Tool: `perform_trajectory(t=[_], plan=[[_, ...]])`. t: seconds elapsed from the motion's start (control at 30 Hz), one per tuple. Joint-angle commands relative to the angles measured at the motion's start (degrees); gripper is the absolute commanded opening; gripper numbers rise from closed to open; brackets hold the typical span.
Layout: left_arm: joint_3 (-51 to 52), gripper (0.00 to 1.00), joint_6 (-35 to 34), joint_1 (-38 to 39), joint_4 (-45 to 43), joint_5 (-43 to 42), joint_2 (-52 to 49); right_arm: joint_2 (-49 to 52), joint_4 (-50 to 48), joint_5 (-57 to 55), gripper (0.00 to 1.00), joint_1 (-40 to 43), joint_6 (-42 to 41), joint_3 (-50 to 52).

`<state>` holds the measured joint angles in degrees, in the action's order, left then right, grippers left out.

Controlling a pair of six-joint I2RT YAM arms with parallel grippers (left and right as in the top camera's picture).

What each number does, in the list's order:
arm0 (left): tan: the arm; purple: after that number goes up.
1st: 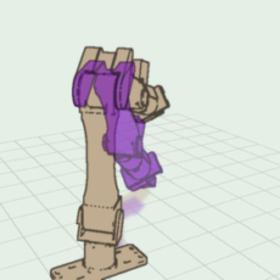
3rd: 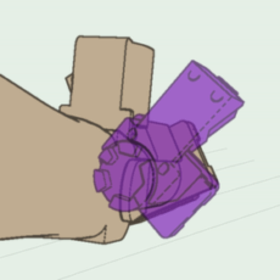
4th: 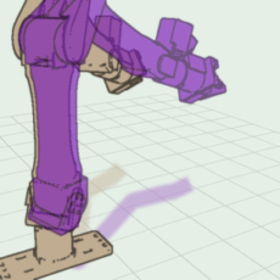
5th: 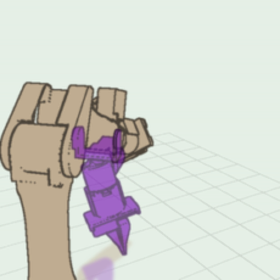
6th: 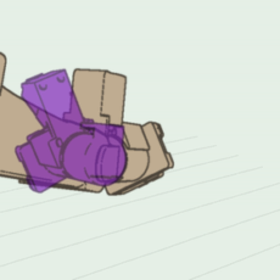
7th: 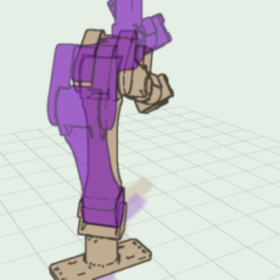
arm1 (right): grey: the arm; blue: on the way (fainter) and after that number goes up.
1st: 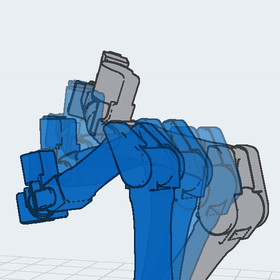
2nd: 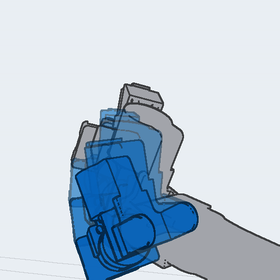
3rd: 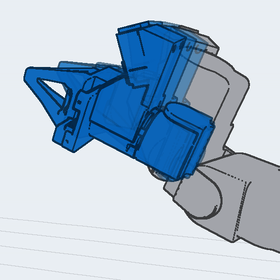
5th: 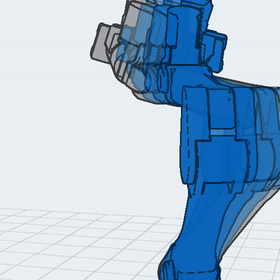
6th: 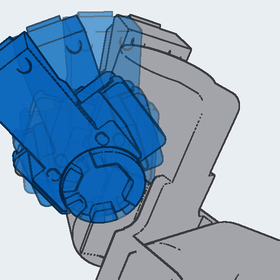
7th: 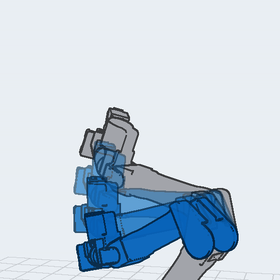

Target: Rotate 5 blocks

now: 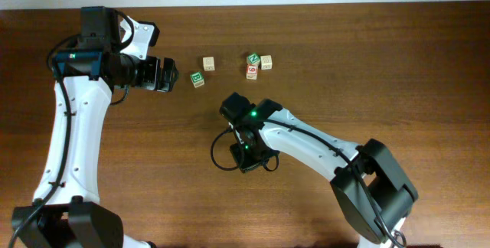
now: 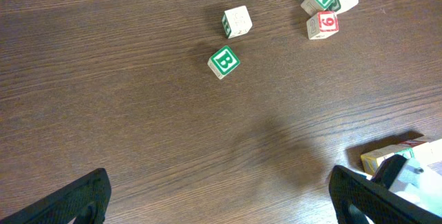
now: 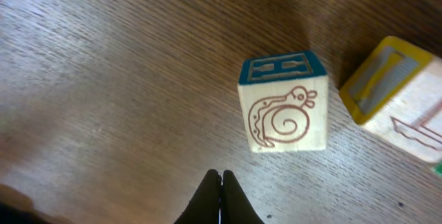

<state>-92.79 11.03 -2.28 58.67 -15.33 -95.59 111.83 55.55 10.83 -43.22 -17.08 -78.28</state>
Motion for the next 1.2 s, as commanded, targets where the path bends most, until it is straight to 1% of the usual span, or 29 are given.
perform_trajectory(t=[0.0, 0.4, 1.17], plan=[[-1.0, 0.99, -0.1, 0.0, -0.1, 0.2, -0.3, 2.3, -1.0, 1.0, 0.04, -0.3, 0.3, 0.3], [-1.0, 0.99, -0.1, 0.0, -0.1, 0.2, -0.3, 2.7, -2.5, 1.0, 0.04, 3.6, -1.6, 0.0], [-1.0, 0.99, -0.1, 0.0, -0.1, 0.2, -0.3, 2.7, -3.7, 0.7, 0.04, 3.5, -0.3, -2.8]])
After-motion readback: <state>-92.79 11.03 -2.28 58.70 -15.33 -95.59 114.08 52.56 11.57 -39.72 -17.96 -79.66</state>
